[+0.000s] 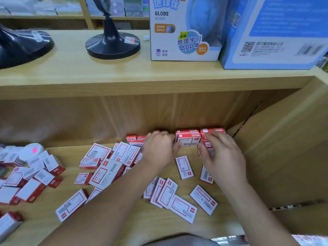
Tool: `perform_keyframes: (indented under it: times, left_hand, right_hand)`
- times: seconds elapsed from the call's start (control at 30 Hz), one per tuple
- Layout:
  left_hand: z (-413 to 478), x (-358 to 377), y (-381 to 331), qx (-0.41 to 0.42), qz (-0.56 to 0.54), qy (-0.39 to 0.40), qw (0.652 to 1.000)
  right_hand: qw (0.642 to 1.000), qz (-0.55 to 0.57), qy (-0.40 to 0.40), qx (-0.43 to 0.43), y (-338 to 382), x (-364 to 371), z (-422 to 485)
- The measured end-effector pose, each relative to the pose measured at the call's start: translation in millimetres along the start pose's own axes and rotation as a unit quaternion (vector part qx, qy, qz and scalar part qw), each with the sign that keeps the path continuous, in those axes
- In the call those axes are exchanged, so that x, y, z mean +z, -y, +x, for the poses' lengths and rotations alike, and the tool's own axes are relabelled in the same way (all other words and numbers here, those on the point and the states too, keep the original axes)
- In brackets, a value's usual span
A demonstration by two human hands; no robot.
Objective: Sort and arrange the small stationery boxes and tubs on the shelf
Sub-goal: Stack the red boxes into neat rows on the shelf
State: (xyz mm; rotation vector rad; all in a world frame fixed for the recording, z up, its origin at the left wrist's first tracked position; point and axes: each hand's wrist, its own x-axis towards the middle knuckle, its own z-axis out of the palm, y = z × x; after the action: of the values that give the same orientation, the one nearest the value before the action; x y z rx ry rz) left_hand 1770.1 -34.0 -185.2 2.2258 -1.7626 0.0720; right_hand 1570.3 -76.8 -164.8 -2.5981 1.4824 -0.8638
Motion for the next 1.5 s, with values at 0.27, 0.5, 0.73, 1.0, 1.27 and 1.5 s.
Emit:
perform_keyframes:
  times: [0.27, 0.5, 0.73, 1.0, 1.27, 1.5]
  left_hand:
    - [2.4, 9.5, -5.4, 0.012, 0.006, -0.009, 1.000]
    - [-35.0, -13.9, 32.6, 0.037, -0.070, -0.011, 0.997]
    - [-67.8, -23.7, 31.0, 0.049, -0.147, -0.008, 0.988]
    - [-68.8, -15.8, 18.7, 0.057, -0.184, 0.005, 0.981]
    - [-82.0, -21.4, 36.4, 0.044, -0.167, 0.002, 0.985]
    - [-73.9, -29.8, 55.5, 0.051, -0.097, 0.004, 0.994]
  right_hand:
    - [0.993, -0.024, 0.112, 0.009, -20.2, 9.9, -10.2]
    - [0.998, 0.044, 0.034, 0.014, -8.8, -15.5, -25.6]
    - [0.972, 0.135, -0.020, 0.192, -10.7, -11.4, -39.4]
    - [0.942, 0.204, 0.012, 0.268, 0.6, 9.4, -9.4]
    - [0.934, 0.209, 0.031, 0.286, -2.7, 7.4, -7.5]
    - [0.965, 0.217, -0.087, 0.116, 12.1, -16.8, -41.8]
